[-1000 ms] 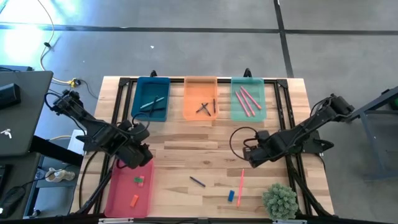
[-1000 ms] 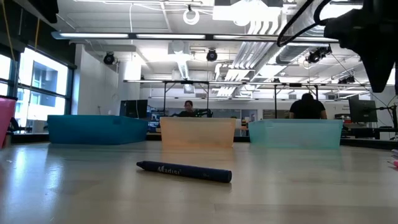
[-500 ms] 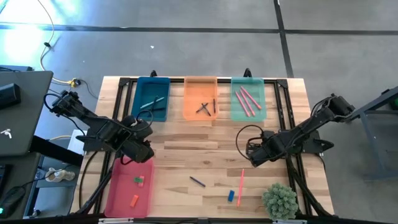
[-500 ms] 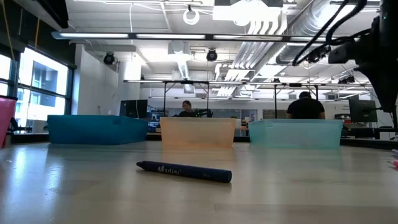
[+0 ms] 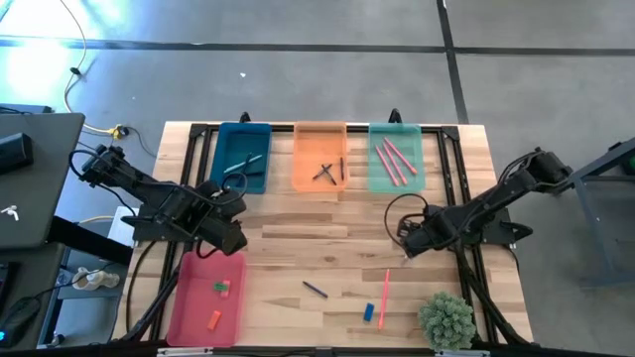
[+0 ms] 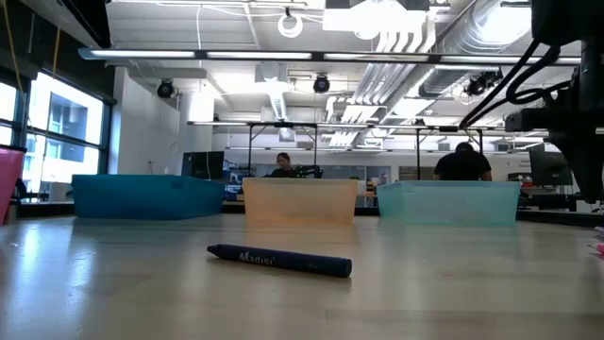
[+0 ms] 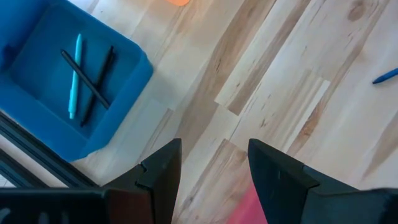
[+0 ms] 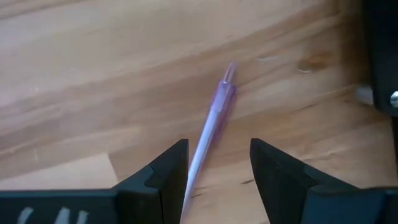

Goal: Sort crayons/erasers/pens/pencils in bins
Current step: Put the purple pen into the blue bin

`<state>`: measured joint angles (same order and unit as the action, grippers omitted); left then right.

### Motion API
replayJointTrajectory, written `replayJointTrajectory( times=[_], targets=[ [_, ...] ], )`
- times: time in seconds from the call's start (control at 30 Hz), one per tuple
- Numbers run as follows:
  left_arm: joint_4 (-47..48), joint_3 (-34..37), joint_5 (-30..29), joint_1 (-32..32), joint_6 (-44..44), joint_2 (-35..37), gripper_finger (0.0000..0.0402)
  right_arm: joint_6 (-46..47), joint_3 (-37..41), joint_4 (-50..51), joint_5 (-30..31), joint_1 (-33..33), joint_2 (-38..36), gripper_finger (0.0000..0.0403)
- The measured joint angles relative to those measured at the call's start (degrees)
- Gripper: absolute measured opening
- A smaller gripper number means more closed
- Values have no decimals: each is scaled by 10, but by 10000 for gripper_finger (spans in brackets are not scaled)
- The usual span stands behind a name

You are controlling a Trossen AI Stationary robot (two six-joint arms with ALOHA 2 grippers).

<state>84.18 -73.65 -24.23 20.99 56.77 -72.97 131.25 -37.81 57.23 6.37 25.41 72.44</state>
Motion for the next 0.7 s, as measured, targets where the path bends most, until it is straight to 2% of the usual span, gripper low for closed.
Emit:
replayJointTrajectory(
  times=[0.23,0.4,0.57,0.7],
  targets=[
    [0,0,0,0,0,0,175,-3,18,-18,0,-21,0,165],
    [-1,0,0,0,0,0,175,-2,59,-91,-12,-32,0,165],
    [-1,0,0,0,0,0,175,-3,83,-128,-56,-48,-1,165],
    [-1,0,0,0,0,0,175,-4,86,-127,-60,-59,-2,165]
  ],
)
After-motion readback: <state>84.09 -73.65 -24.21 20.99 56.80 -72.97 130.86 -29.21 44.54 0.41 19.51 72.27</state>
